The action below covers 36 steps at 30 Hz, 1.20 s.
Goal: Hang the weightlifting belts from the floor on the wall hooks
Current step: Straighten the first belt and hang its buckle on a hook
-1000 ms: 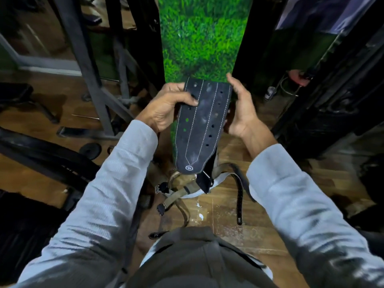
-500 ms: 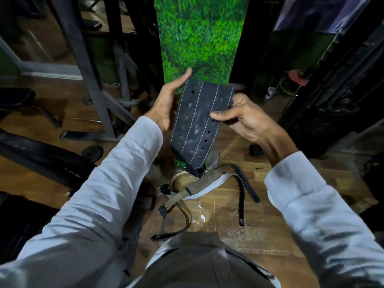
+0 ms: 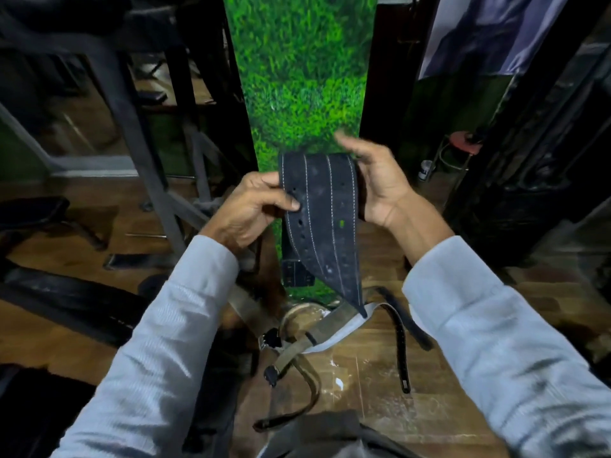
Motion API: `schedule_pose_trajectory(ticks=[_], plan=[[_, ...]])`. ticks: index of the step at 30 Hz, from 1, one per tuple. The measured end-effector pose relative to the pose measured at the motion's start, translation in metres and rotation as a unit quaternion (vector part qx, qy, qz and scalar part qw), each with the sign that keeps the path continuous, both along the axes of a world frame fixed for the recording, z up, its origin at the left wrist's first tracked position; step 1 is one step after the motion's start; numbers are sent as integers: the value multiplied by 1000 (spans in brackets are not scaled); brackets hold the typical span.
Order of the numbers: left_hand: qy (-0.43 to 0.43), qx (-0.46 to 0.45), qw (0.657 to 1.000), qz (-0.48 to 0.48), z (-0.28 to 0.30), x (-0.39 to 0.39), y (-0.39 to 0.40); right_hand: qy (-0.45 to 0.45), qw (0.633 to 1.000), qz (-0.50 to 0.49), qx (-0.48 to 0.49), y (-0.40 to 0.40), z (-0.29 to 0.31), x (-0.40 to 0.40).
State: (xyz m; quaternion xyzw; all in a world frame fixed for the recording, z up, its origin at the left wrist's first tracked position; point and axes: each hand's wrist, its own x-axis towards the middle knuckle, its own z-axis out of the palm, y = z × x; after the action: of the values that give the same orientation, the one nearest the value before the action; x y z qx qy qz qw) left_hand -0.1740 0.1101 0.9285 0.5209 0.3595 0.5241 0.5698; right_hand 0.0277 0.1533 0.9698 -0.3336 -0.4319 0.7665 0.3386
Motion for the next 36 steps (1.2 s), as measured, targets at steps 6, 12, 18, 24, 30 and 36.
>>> schedule_pose_trajectory(ticks=[6, 12, 18, 24, 30, 36], plan=[[-40, -90, 994, 38, -9, -6, -10, 31, 999, -5, 24, 13, -13, -2], [-108, -190, 971, 96, 41, 2, 1, 46, 993, 59, 93, -2, -16, 0], [-50, -58, 987, 143, 36, -5, 9, 100, 993, 64, -22, -7, -11, 11], [7, 40, 999, 21, 31, 9, -9, 57, 997, 45, -14, 5, 16, 12], [5, -121, 981, 151, 21, 6, -14, 19, 997, 41, 61, -1, 0, 4], [-87, -189, 974, 91, 54, 4, 10, -58, 976, 102, 183, -15, -6, 3]])
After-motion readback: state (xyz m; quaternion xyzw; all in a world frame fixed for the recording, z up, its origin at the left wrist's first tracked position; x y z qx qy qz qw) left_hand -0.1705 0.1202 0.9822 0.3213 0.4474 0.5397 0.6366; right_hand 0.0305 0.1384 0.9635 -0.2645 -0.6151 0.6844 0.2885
